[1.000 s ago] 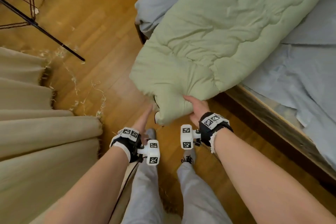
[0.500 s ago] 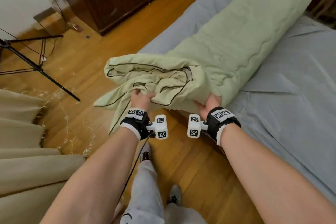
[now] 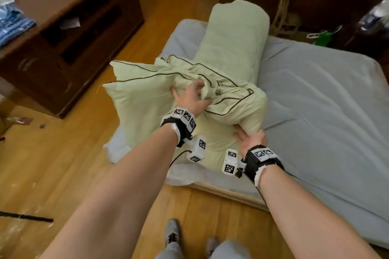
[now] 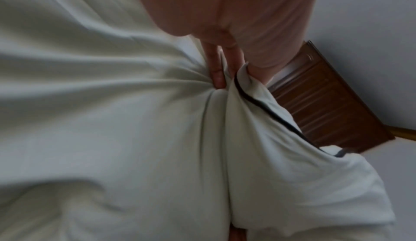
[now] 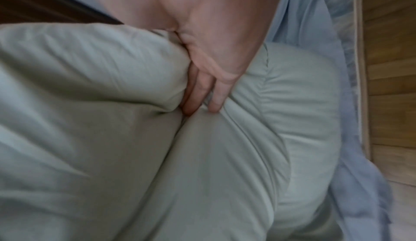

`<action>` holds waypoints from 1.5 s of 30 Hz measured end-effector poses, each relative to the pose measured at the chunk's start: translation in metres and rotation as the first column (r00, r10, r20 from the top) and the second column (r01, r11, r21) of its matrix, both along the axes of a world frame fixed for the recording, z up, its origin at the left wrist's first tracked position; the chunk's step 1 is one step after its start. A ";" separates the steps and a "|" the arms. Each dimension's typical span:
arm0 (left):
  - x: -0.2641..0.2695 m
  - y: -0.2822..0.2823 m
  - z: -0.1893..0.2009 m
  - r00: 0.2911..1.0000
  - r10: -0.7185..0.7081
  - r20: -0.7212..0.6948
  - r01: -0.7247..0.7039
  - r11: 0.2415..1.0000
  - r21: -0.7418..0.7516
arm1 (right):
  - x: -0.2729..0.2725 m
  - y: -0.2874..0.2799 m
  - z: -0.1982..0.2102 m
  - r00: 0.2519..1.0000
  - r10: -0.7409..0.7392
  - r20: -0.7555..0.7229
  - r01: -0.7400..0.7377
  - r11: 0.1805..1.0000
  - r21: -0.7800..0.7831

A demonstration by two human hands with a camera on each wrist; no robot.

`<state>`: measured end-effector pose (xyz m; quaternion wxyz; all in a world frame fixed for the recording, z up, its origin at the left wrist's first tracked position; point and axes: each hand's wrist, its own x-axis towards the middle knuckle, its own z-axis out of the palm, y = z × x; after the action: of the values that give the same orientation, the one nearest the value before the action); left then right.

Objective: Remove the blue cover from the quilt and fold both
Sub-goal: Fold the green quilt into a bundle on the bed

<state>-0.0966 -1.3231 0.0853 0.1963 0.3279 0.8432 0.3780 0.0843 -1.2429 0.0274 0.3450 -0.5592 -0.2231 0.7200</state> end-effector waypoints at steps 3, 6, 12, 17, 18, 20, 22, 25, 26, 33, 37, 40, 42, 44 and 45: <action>-0.009 0.072 0.002 0.994 -0.105 -0.021 0.105 0.994 -0.012 | -0.005 0.052 -0.008 0.996 -0.031 -0.085 0.032 0.999 0.003; -0.020 0.144 -0.016 0.986 -0.164 0.031 0.166 0.981 -0.096 | -0.024 0.097 -0.017 0.980 0.150 0.132 -0.178 0.955 0.238; -0.053 0.206 -0.106 0.934 -0.320 0.158 0.356 0.867 -0.348 | -0.062 0.133 -0.090 0.277 0.459 0.844 -0.876 0.481 0.026; -0.099 0.185 -0.121 0.869 -0.452 0.202 0.489 0.725 -0.484 | -0.100 0.139 -0.137 0.076 0.514 0.854 -0.846 0.487 -0.218; -0.110 0.182 -0.119 0.867 -0.460 0.192 0.494 0.738 -0.460 | -0.108 0.142 -0.141 0.066 0.522 0.850 -0.830 0.502 -0.243; -0.128 0.172 -0.115 0.858 -0.513 0.016 0.452 0.740 -0.498 | -0.122 0.150 -0.145 0.043 0.535 0.844 -0.796 0.529 -0.295; -0.145 0.152 -0.110 0.803 -0.556 -0.216 0.325 0.711 -0.623 | -0.136 0.151 -0.141 0.021 0.509 0.860 -0.757 0.571 -0.319; -0.172 0.113 -0.099 0.719 -0.585 -0.374 0.091 0.613 -0.785 | -0.164 0.147 -0.131 0.004 0.481 0.877 -0.719 0.611 -0.332; -0.182 0.101 -0.095 0.733 -0.552 -0.397 0.011 0.593 -0.805 | -0.173 0.145 -0.127 0.001 0.484 0.875 -0.711 0.616 -0.340; -0.216 0.058 -0.120 0.989 -0.121 -0.083 0.038 0.755 -0.654 | -0.191 0.147 -0.128 -0.047 0.438 0.898 -0.674 0.649 -0.352; -0.172 0.088 -0.177 0.936 -0.345 0.064 0.267 0.583 -0.768 | -0.182 0.145 -0.128 -0.155 0.175 0.972 -0.681 0.694 -0.234; -0.176 0.124 -0.202 0.912 -0.408 0.044 0.263 0.499 -0.826 | -0.192 0.134 -0.123 -0.100 0.034 0.994 -0.834 0.542 -0.103; -0.189 0.149 -0.209 0.903 -0.424 0.065 0.293 0.499 -0.815 | -0.202 0.124 -0.120 -0.102 0.198 0.975 -0.845 0.500 -0.190; -0.206 0.174 -0.210 0.883 -0.456 0.113 0.372 0.531 -0.761 | -0.210 0.127 -0.119 -0.185 0.382 0.906 -0.825 0.440 -0.354; -0.215 0.186 -0.210 0.869 -0.476 0.133 0.410 0.542 -0.734 | -0.212 0.133 -0.120 -0.230 0.462 0.856 -0.816 0.388 -0.429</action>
<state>-0.3116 -1.1368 -0.1249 0.3664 0.4362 0.8185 -0.0743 -0.1281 -1.1094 -0.0930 -0.2183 -0.5799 -0.7407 0.2596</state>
